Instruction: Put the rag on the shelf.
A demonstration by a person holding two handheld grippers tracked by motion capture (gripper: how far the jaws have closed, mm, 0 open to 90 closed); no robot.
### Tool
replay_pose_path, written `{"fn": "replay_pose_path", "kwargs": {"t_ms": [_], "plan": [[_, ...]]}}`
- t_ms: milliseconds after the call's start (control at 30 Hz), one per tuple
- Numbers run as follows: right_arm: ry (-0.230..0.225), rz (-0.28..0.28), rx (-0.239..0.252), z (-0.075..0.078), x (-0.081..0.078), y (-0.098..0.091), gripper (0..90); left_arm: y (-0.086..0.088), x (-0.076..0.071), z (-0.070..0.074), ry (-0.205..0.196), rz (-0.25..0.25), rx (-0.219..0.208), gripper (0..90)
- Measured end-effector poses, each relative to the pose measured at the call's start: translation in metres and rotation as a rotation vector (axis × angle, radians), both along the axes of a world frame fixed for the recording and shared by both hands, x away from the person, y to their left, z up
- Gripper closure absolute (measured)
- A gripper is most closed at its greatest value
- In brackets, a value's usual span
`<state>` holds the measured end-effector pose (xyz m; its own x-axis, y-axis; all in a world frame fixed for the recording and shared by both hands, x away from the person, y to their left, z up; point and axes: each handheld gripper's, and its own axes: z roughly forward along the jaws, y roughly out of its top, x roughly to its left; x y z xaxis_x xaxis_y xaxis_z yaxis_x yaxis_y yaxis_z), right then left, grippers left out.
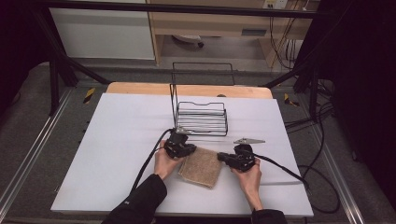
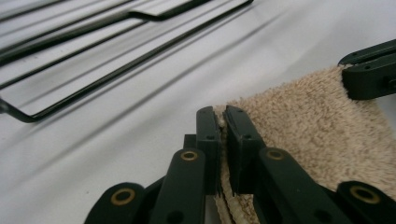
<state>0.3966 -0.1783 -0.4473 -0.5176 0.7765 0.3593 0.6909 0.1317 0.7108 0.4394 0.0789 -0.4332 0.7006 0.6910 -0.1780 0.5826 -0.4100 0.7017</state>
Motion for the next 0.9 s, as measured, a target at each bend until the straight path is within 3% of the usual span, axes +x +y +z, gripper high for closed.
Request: {"fn": "replay_pose_path", "kwargs": {"t_ms": [233, 367, 600, 700, 900], "plan": [[-0.056, 0.025, 0.044, 0.010, -0.005, -0.002, 84.8, 0.010, -0.012, 0.016, -0.045, -0.010, -0.036, 84.1], [-0.081, 0.040, 0.041, 0.015, -0.008, 0.000, 84.9, 0.013, -0.020, 0.022, -0.071, -0.008, -0.031, 84.1], [-0.115, 0.068, 0.051, 0.026, -0.015, 0.002, 84.9, 0.022, -0.036, 0.027, -0.103, -0.006, -0.076, 84.1], [-0.125, 0.075, 0.048, 0.029, -0.017, 0.003, 85.0, 0.025, -0.041, 0.030, -0.113, -0.012, -0.077, 84.1], [-0.173, 0.098, 0.045, 0.040, -0.024, 0.006, 85.0, 0.032, -0.050, 0.040, -0.140, -0.010, -0.111, 84.2]]}}
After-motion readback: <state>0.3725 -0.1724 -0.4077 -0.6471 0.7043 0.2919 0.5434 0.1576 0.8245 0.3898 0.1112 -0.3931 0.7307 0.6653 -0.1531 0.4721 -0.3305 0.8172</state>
